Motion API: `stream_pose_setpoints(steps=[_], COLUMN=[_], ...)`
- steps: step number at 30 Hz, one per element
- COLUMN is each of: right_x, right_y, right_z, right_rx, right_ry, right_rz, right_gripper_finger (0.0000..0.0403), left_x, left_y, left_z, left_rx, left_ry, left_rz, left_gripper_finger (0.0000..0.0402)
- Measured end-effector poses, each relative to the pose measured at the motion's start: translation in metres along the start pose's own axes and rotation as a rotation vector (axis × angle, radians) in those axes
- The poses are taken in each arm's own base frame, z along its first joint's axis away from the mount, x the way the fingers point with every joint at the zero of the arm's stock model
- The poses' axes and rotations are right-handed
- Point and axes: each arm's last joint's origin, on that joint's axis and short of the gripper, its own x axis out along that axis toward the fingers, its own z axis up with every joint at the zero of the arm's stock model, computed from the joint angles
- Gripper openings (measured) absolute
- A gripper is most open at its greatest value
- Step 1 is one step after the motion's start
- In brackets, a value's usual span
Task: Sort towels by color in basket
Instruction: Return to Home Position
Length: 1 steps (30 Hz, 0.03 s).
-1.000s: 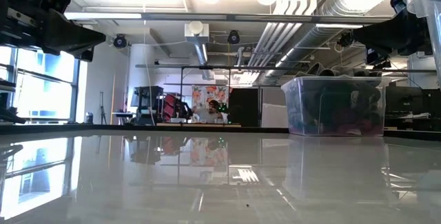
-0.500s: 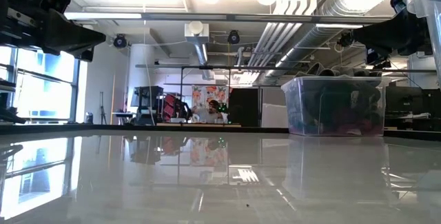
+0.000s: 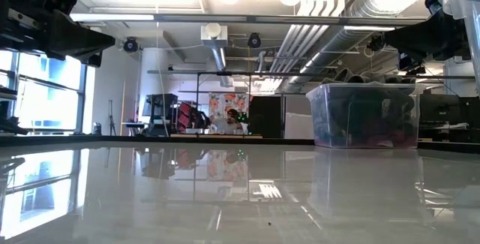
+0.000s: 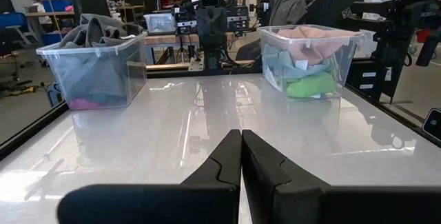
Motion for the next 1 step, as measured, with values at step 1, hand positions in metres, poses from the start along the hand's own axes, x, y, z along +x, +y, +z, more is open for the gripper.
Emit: stream_pose_setpoints(steps=[1], right_x=[0.0], right_y=[0.0], right_z=[0.0], right_rx=[0.0], right_ry=[0.0], right_rz=[0.0], right_gripper_finger=[0.0009], left_x=[0.0], left_y=[0.0], left_z=[0.0], left_rx=[0.0], left_ry=[0.0], left_rz=[0.0], left_gripper_finger=[0.0])
